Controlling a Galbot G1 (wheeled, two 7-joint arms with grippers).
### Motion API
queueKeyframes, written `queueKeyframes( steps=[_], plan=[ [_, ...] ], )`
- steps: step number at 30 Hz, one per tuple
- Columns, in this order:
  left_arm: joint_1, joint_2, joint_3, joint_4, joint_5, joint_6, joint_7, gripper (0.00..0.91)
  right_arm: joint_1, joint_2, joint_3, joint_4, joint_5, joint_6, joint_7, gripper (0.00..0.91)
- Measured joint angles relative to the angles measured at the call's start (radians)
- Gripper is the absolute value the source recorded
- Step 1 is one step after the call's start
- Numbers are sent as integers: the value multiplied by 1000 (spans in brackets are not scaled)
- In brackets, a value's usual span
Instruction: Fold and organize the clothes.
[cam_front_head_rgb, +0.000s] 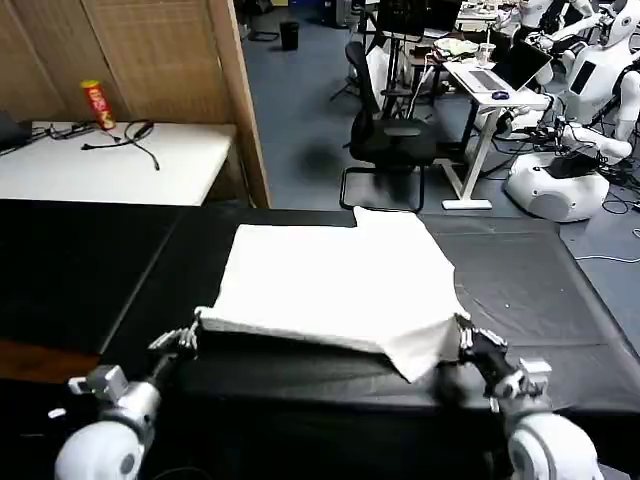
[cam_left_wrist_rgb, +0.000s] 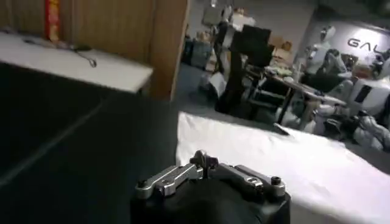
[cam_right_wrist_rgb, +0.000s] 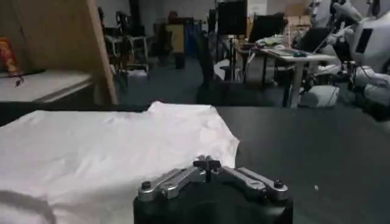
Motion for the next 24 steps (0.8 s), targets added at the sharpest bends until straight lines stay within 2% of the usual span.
queueKeyframes(
  steps=[8,9,10,11,12,13,16,20,24],
  plan=[
    [-135,17,59,132,39,-8,8,0,128,4,-44,-147,8,21,-32,0],
    [-150,20,66,143,41,-8,9,0,138,5,-45,-158,14,24,-39,107],
    [-163,20,72,153,46,-8,9,731,145,7,-46,-164,19,26,-42,224],
    [-175,20,78,162,53,-8,10,878,148,6,-46,-168,28,25,-45,224],
    [-185,20,81,173,58,-6,9,878,149,3,-44,-169,35,20,-50,224],
    [-196,20,86,183,68,-3,9,878,147,0,-41,-168,38,14,-55,878],
    [-222,13,93,213,103,-4,7,878,123,-14,-29,-130,44,-19,-58,878],
    [-228,16,89,231,132,1,7,878,52,-38,0,-29,38,-63,-46,878],
    [-199,31,74,216,134,12,10,878,-38,-59,36,65,30,-72,-44,878]
  ],
)
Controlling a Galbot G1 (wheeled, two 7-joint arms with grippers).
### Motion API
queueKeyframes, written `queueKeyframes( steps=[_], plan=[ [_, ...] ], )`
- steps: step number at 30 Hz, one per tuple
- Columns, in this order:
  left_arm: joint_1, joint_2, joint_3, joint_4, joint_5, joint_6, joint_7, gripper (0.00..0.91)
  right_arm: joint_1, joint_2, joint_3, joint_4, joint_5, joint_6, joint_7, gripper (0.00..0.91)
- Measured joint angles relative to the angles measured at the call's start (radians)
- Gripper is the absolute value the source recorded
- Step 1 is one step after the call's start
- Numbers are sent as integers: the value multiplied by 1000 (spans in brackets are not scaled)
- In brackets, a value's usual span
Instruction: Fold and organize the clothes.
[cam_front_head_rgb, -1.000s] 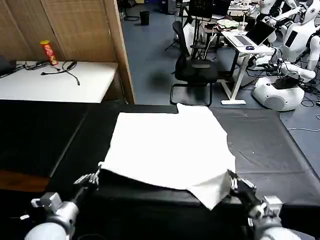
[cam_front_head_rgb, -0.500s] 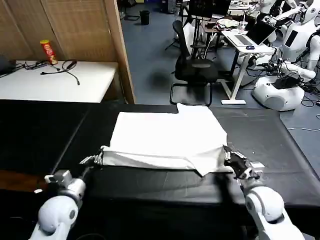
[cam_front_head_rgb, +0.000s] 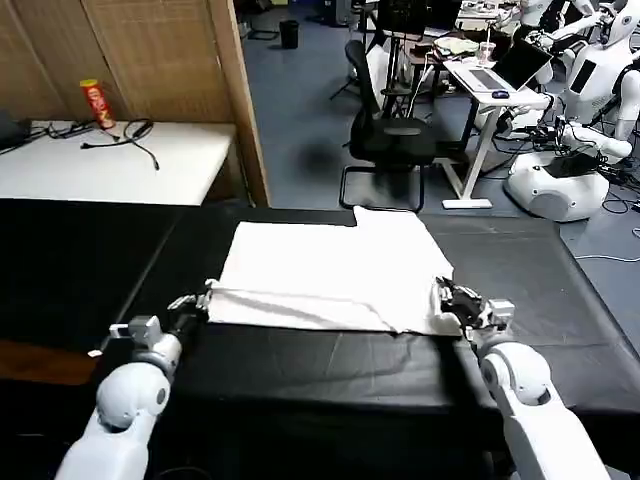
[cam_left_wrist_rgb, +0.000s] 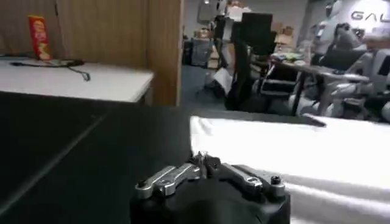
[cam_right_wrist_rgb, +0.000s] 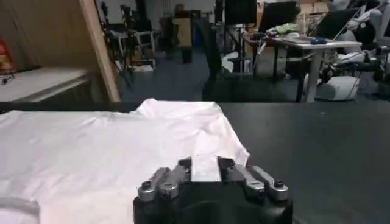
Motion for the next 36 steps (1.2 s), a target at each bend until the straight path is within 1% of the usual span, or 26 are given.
queueKeyframes(
  steps=[3,5,7,9,11,12,13,16,19,20,21,22,23,24,25,28,30,31,33,36],
  plan=[
    [36,8,-7,-24,1,4,3,878,-61,-8,22,42,0,0,-6,878],
    [63,13,-9,-40,-8,8,8,878,-97,-8,35,49,0,1,-8,878],
    [89,16,-12,-54,-28,13,15,878,-128,-6,44,53,-1,3,-8,780],
    [112,18,-15,-59,-39,15,25,878,-154,-2,47,58,-4,3,-9,770],
    [126,18,-16,-58,-48,17,26,878,-170,3,50,61,-8,3,-9,741],
    [131,19,-17,-56,-51,17,27,751,-174,4,51,61,-9,4,-9,712],
    [134,20,-17,-53,-53,17,27,702,-177,6,51,61,-11,4,-8,712],
    [138,21,-19,-45,-61,17,28,624,-178,8,52,52,-14,7,-8,683],
    [133,22,-19,-34,-65,14,32,605,-172,12,47,40,-21,8,-8,644],
    [130,21,-17,-30,-67,14,32,595,-171,13,46,38,-23,8,-9,605],
    [127,20,-16,-27,-68,14,33,497,-169,13,44,37,-24,8,-9,517],
    [124,20,-14,-24,-72,14,36,312,-168,13,42,37,-24,8,-10,380],
    [122,19,-12,-21,-75,14,39,312,-166,13,39,36,-25,8,-10,283],
    [119,18,-11,-19,-77,14,41,127,-165,13,37,33,-26,8,-10,205],
    [118,18,-10,-17,-78,14,44,0,-163,13,35,32,-28,8,-11,78],
    [115,17,-7,-11,-91,14,50,0,-162,11,33,32,-29,7,-11,49],
    [112,16,-5,-7,-95,14,53,0,-163,7,34,39,-26,3,-8,49],
    [109,16,-4,-4,-95,14,53,0,-165,4,35,44,-22,-5,-3,29],
    [107,16,-3,-3,-95,14,53,0,-166,-7,40,56,-13,-32,16,20],
    [114,21,-3,-17,-94,16,43,0,-167,-29,48,80,27,-90,49,10]
  ],
)
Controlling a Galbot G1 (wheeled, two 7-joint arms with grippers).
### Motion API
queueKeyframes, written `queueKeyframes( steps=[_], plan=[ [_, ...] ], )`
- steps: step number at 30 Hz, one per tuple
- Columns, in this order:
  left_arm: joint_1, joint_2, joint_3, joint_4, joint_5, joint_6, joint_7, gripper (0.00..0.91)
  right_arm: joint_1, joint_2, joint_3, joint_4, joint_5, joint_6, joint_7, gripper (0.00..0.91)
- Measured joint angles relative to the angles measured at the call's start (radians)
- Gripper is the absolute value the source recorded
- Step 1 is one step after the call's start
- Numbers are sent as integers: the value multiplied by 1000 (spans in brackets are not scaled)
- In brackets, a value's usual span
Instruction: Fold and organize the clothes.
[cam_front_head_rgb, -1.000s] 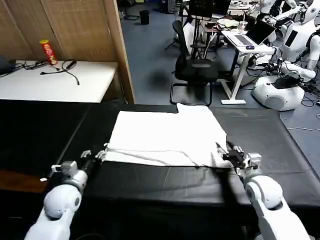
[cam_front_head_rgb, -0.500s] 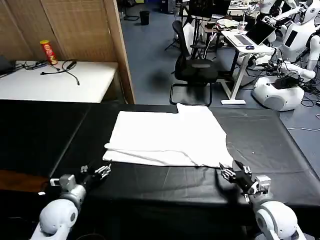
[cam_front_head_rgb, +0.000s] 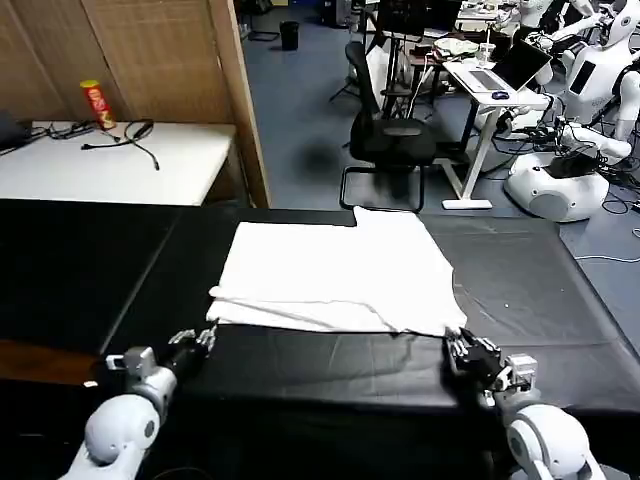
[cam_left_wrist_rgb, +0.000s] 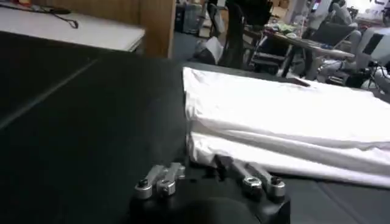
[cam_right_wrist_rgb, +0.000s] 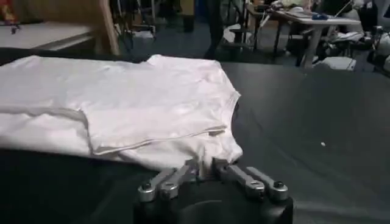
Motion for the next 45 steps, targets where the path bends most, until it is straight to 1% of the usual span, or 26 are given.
queueKeyframes(
  steps=[6,12,22,23,24,25,32,35,38,40,41,43,45],
  plan=[
    [44,32,-12,-57,-2,40,-56,0,-26,-49,21,49,74,-97,44,0],
    [125,91,-34,-143,-3,74,-73,0,-93,-54,46,115,77,-153,67,0],
    [265,141,-82,-263,13,85,-66,0,-232,-15,82,225,69,-188,92,0],
    [278,141,-86,-270,17,85,-66,0,-242,-11,84,234,69,-189,93,29],
    [290,141,-89,-276,20,85,-66,244,-251,-9,86,244,69,-189,93,254],
    [300,141,-91,-280,24,86,-66,878,-261,-6,90,255,68,-189,94,878],
    [384,128,-124,-331,31,128,-91,878,-322,-4,122,337,68,-189,103,878],
    [414,125,-138,-357,30,133,-98,878,-337,-6,143,376,77,-189,96,878],
    [445,126,-155,-381,41,151,-98,878,-324,-13,164,392,109,-189,82,878],
    [463,124,-172,-400,44,168,-95,878,-290,-23,164,383,112,-188,72,878],
    [468,121,-180,-410,38,168,-90,878,-263,-29,160,371,113,-178,65,878],
    [461,115,-202,-436,-5,177,-91,878,-182,-42,142,324,112,-150,65,878],
    [430,119,-214,-443,-42,188,-104,878,-89,-55,116,265,112,-137,69,878]
  ],
)
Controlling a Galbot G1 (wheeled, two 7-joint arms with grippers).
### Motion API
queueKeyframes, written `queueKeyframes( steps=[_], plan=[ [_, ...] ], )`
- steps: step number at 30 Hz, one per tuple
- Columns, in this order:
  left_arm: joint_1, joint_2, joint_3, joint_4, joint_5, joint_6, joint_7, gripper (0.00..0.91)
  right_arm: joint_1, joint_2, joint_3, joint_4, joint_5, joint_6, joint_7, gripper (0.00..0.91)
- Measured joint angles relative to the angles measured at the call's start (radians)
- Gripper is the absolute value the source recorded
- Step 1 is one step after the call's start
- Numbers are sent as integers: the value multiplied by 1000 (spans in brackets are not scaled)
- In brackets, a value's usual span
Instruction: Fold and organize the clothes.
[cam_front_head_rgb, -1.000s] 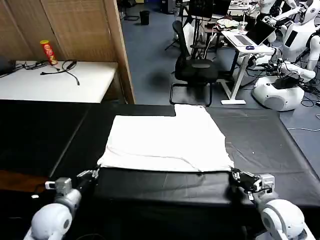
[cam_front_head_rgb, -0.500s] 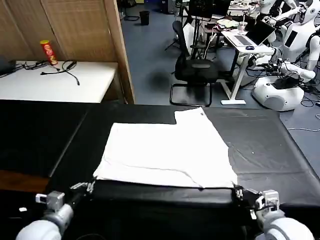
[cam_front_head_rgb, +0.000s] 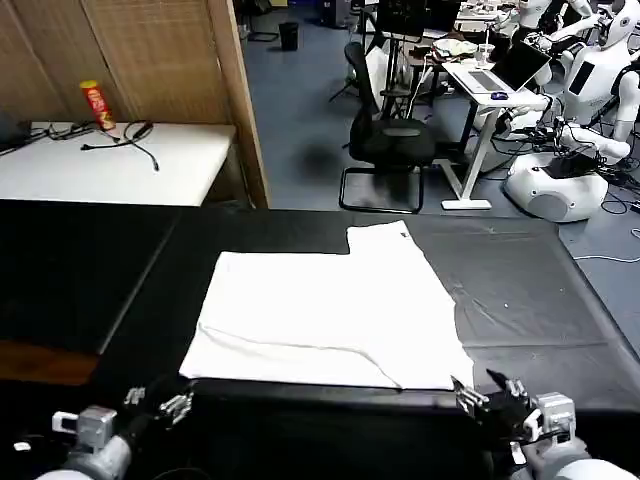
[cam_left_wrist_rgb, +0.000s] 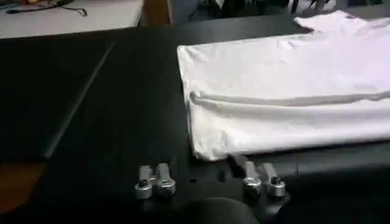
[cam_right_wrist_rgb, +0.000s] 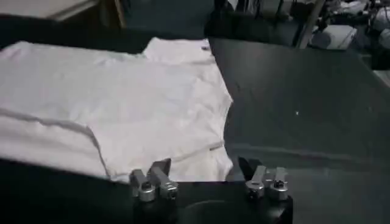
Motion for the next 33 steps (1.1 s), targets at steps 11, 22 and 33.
queueKeyframes(
  steps=[11,22,33],
  plan=[
    [-507,57,132,236,-155,56,-30,878,562,22,-281,-463,-33,74,-5,878],
    [-956,27,383,677,-177,89,1,878,930,124,-492,-912,-33,68,-7,878],
    [-1136,-37,494,963,-96,105,54,878,1048,202,-541,-1123,-60,52,-27,878]
  ],
)
